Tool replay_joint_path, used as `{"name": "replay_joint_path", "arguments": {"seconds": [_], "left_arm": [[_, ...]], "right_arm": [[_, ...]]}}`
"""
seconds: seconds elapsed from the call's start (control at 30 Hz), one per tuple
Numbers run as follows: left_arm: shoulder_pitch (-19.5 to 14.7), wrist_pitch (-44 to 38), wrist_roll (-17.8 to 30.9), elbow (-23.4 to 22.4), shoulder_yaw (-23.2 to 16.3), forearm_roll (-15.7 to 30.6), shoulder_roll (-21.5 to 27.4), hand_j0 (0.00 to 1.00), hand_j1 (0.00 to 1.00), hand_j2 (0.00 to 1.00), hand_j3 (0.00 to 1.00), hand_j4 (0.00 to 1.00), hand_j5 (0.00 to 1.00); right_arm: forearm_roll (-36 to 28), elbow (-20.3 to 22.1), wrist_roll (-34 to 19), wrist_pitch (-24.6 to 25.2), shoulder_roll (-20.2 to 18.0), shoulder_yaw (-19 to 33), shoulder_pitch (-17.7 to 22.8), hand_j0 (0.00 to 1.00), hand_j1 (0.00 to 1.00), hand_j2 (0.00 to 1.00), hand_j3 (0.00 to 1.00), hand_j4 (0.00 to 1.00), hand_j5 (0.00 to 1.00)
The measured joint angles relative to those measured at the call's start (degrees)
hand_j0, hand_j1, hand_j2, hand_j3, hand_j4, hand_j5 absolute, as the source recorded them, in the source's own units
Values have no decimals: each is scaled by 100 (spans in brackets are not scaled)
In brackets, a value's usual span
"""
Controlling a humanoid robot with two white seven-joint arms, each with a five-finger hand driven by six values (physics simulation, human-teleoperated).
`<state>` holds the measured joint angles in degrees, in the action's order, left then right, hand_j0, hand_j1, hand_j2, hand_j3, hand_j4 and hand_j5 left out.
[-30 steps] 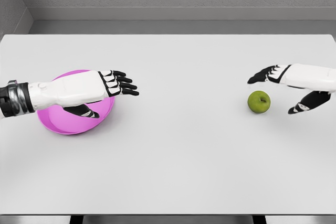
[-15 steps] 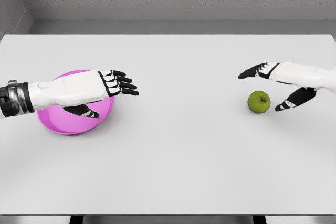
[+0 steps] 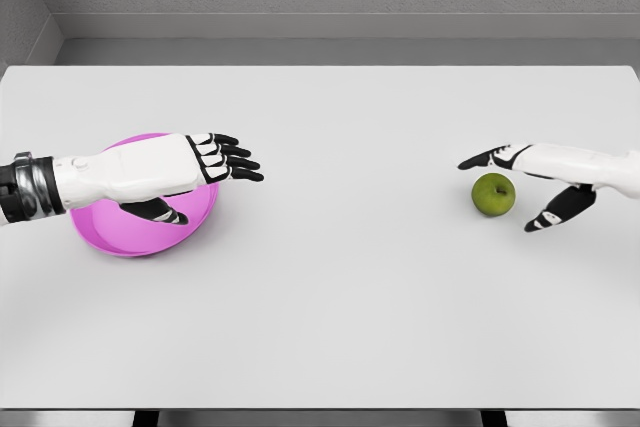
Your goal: Put the apple on the plate with both arms
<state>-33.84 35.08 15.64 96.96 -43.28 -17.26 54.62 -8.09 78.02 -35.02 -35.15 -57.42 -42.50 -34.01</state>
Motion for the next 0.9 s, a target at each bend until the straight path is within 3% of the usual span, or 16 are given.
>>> {"name": "replay_joint_path", "arguments": {"seconds": [0.4, 0.9], "left_arm": [[0, 0, -3, -2, 0, 0, 0, 100, 100, 100, 100, 100, 100], [-9, 0, 3, -2, 0, 0, 0, 100, 100, 100, 100, 100, 100]], "right_arm": [[126, -594, 1, 2, 228, -197, -176, 100, 100, 100, 100, 100, 100], [462, -1338, 0, 2, 796, -396, -501, 100, 100, 100, 100, 100, 100]]}}
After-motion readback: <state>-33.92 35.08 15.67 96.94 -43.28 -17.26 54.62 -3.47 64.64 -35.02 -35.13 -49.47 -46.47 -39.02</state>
